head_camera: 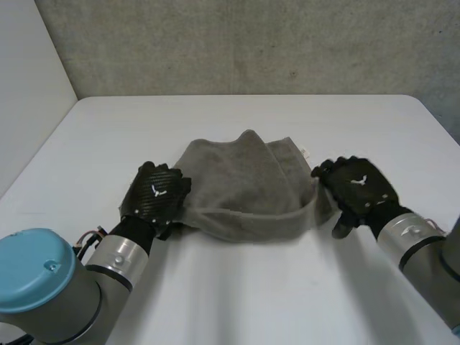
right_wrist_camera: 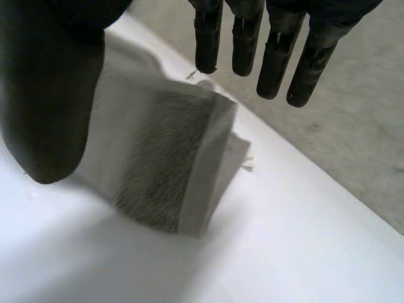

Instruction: Fold the towel.

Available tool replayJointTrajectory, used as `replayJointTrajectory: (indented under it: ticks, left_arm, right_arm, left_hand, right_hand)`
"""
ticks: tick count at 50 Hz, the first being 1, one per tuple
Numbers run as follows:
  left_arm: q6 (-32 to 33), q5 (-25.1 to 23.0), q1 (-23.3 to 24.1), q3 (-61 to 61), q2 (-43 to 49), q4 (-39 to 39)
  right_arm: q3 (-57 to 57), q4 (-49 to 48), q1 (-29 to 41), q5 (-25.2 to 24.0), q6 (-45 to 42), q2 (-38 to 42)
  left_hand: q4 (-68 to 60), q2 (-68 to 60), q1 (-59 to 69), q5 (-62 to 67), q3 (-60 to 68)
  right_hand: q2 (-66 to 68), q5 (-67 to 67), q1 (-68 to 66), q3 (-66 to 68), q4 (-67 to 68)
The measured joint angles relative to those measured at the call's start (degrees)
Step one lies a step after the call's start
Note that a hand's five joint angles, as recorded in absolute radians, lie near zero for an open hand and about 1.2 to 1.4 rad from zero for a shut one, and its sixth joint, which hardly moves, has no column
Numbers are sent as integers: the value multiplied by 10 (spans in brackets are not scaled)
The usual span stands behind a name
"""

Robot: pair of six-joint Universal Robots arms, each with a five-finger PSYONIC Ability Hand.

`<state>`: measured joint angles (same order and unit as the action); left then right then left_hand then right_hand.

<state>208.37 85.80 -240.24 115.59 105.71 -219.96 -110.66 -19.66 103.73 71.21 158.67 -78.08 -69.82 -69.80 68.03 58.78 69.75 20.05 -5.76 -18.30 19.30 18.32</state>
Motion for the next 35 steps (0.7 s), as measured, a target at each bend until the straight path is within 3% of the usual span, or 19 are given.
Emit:
replayJointTrajectory:
  ticks: [7, 24, 35]
  left_arm:
    - [-2, 0, 0, 7, -13, -6]
    - [-2, 0, 0, 29, -25, -14]
    - [0, -1, 0, 32, -25, -16]
  right_arm:
    - [-4, -19, -13, -7, 55, -16]
    - [42, 50, -6, -27, -83, -26]
    - [-15, 80, -4, -21, -76, -27]
  left_hand:
    - [0, 0, 0, 0, 0]
    - [0, 0, 0, 0, 0]
    - [0, 0, 0, 0, 0]
  right_hand:
    - [0, 0, 0, 0, 0]
    - [0, -1, 0, 0, 0]
    - [0, 0, 0, 0, 0]
